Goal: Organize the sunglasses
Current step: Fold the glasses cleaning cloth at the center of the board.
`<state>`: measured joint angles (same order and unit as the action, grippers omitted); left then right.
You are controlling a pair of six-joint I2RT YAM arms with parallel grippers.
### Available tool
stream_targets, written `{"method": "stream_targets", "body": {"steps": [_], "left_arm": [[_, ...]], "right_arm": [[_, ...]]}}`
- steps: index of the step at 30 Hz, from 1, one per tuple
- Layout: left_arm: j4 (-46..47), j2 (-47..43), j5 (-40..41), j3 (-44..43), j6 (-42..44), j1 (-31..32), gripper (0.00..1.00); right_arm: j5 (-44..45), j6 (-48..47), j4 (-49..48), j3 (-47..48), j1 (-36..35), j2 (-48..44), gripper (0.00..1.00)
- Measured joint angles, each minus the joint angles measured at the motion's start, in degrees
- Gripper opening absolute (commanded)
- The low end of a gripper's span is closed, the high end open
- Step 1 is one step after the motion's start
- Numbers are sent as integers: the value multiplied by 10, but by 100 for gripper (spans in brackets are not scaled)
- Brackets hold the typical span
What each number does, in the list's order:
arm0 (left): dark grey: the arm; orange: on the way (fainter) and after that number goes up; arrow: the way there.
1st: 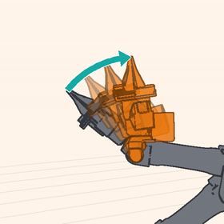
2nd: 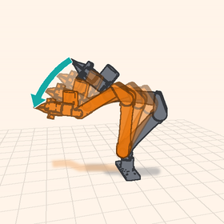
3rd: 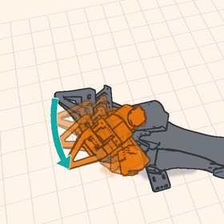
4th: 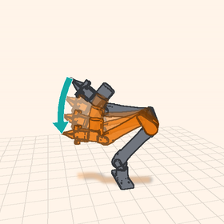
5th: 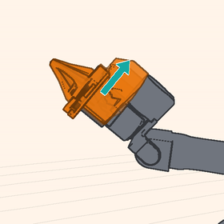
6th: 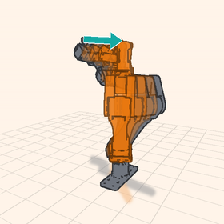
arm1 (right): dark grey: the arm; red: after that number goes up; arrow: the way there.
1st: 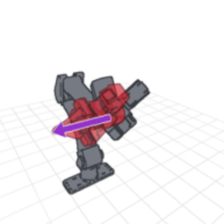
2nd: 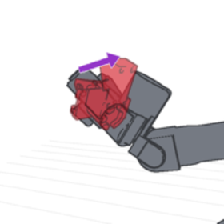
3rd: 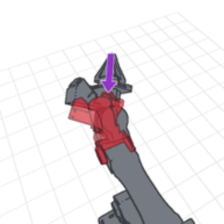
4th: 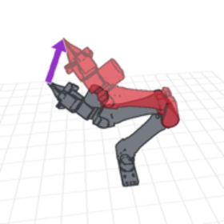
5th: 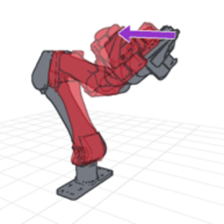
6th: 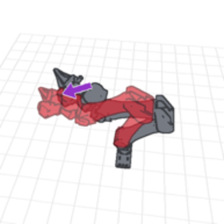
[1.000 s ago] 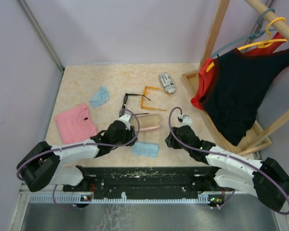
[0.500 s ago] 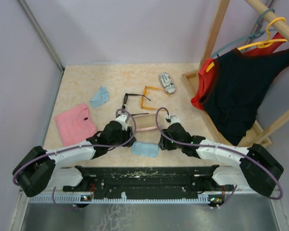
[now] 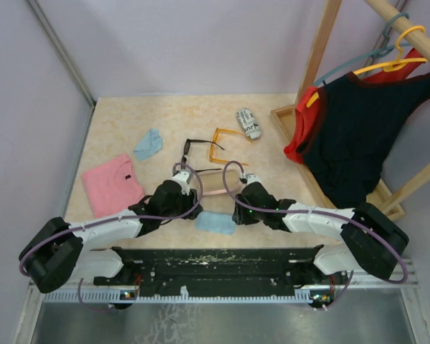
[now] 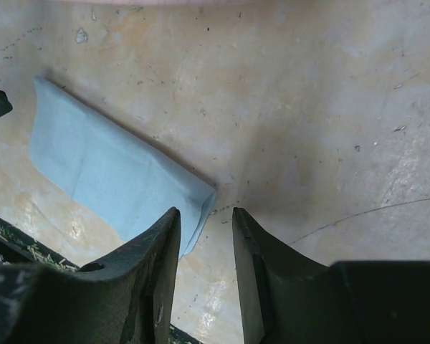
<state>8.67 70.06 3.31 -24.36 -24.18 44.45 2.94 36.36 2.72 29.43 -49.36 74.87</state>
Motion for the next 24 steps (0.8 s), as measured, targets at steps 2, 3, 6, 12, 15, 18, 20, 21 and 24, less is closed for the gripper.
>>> {"method": "stream_targets", "body": {"steps": [2,3,6,12,15,18,20,21,24], "left_arm": [[0,0,0,1,0,-1,52],[0,0,0,1,0,-2,52],[1,0,0,1,0,-3,52],[1,0,-3,1,0,-3,51],[1,0,-5,1,0,-3,51],[2,0,-8,2,0,-3,51],[2,0,-11,3,1,-3,50],[2,0,-13,3,1,-3,50],[3,0,-16,4,2,-3,50]], "right_arm": [[-2,3,2,2,0,6,36],[-3,3,3,4,0,9,36],[-7,5,-1,9,0,19,36],[-16,7,-5,25,0,43,34],[-17,7,-5,30,0,49,33],[-17,7,0,34,0,52,31],[-17,8,2,37,0,55,30],[-17,8,2,37,0,56,29],[-17,8,3,38,0,58,26]]}}
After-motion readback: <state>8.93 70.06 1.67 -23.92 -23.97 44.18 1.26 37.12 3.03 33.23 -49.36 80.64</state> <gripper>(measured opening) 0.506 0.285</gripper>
